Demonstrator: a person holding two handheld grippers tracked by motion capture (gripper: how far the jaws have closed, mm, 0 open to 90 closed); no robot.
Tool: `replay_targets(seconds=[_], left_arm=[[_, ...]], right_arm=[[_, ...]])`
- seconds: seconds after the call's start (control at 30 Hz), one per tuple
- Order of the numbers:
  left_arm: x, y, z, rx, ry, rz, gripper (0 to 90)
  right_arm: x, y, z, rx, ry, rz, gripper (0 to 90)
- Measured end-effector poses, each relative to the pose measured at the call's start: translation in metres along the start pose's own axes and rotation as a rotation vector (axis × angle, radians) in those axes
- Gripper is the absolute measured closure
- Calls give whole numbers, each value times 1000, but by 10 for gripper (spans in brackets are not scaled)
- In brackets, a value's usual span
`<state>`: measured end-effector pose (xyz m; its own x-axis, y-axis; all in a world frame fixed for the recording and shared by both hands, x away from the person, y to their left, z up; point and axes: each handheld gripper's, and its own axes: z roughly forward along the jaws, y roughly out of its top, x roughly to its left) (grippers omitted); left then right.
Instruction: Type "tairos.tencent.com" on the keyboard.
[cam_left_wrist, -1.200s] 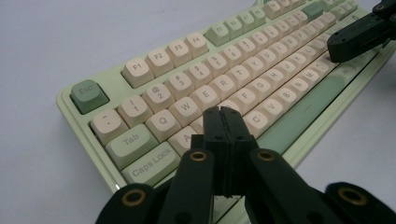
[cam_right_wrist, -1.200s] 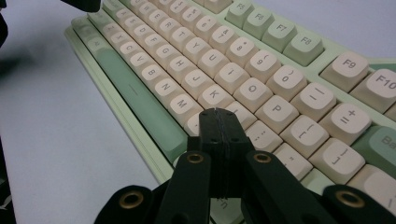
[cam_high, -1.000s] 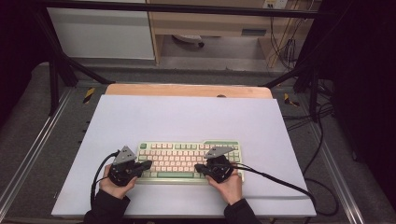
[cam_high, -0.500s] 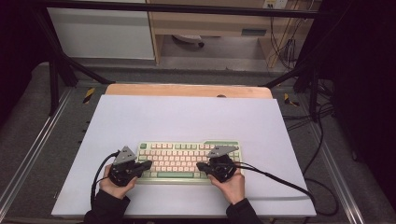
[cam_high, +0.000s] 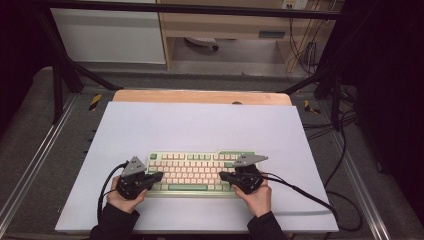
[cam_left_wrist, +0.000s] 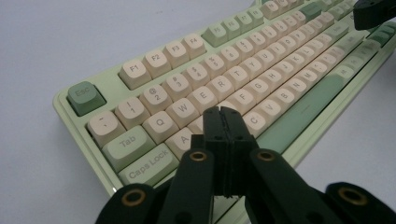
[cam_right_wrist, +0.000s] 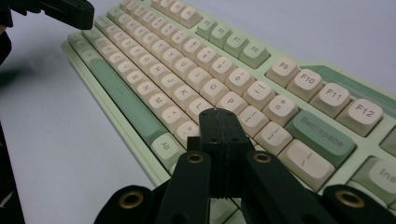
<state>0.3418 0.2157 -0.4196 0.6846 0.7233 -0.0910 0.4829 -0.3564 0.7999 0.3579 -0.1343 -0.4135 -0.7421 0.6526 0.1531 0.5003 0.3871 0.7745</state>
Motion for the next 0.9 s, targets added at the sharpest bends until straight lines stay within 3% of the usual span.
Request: replay_targets(seconds=[0.9], left_arm=[[-18, 10, 19, 25, -35, 41, 899]], right_arm=[[-11, -11, -12, 1, -18, 25, 900]])
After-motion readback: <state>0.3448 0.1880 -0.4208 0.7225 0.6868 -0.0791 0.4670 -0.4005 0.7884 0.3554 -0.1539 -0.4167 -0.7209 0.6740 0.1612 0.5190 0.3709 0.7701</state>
